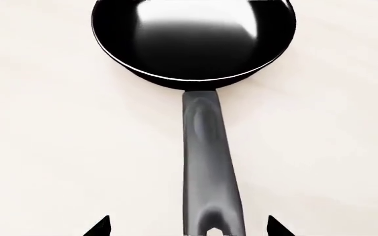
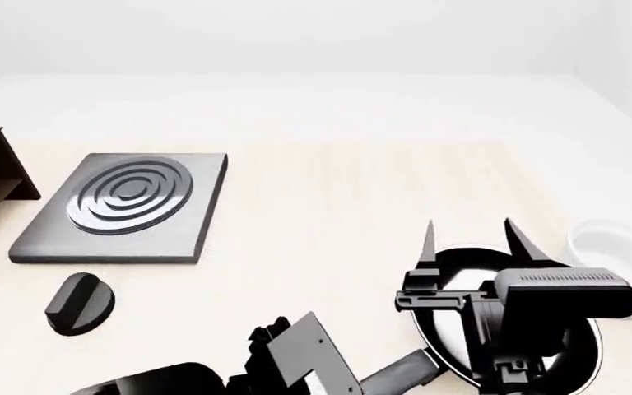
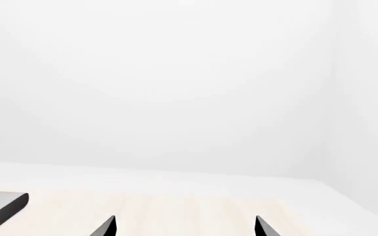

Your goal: Put the frying pan on top of the cabinet.

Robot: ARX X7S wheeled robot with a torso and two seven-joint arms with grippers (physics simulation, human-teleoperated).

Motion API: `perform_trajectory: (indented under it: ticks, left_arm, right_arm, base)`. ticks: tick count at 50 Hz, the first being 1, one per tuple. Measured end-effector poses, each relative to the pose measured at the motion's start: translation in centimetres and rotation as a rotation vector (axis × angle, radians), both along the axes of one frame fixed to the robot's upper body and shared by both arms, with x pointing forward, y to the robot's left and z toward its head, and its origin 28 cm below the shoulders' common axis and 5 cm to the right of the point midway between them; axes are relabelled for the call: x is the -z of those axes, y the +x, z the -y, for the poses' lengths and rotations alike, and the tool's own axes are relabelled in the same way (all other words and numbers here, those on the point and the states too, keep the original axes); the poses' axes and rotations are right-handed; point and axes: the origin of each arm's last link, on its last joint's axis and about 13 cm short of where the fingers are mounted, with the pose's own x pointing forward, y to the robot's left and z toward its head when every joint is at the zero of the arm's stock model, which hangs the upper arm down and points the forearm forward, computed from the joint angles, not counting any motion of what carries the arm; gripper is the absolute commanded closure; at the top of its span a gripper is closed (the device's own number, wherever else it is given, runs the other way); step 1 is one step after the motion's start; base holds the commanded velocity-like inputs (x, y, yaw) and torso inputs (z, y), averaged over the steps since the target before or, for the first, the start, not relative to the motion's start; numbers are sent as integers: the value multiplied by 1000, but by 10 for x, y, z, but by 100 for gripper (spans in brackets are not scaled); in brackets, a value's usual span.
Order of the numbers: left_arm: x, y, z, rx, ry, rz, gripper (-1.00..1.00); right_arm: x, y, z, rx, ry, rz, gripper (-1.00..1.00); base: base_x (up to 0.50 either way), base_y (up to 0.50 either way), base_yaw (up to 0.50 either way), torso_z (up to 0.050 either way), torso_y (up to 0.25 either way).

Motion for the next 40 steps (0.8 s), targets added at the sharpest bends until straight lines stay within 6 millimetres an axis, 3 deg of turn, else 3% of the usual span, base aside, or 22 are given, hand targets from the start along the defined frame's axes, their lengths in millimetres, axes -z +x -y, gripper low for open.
perform_trajectory:
  ticks: [40]
  left_arm:
    - [32,8,20,45,82,-129,-100]
  right_arm:
    - [1,-1,0,-7,7,3,-100]
  base:
    - [0,0,0,0,0]
